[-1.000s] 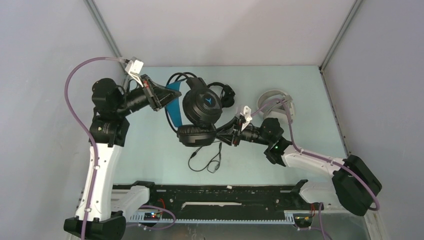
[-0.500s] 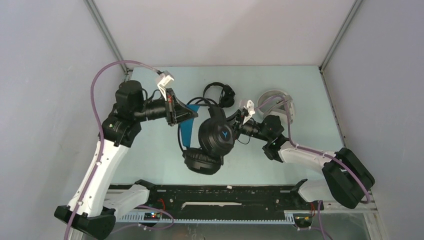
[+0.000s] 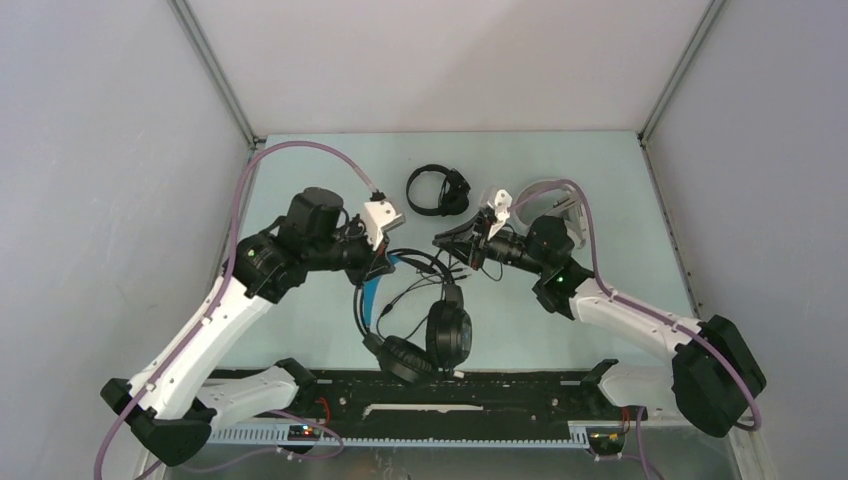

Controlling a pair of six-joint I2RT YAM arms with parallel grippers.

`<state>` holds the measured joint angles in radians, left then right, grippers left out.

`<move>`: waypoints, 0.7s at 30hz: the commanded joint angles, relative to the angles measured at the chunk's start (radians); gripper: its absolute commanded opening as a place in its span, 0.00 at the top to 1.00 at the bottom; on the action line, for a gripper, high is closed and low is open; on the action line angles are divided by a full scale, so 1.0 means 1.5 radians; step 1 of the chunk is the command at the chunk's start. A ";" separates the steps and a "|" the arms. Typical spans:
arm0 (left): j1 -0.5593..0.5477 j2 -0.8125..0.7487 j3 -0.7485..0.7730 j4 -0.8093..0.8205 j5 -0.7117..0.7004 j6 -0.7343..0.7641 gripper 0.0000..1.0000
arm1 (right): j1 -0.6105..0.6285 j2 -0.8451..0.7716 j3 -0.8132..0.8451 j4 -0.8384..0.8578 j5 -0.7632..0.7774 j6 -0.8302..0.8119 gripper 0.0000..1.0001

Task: Wrap the headphones
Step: Wrap the headphones cable around the headphones.

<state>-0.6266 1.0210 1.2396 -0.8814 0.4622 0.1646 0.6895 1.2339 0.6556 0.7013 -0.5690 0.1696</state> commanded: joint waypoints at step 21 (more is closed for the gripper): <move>-0.068 -0.026 -0.021 -0.007 -0.551 0.116 1.00 | 0.027 -0.103 0.154 -0.349 -0.084 -0.047 0.89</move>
<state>-0.7128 0.9936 1.2228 -0.9512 -0.2756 0.3275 0.7181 1.1057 0.8333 0.1558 -0.6144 0.0711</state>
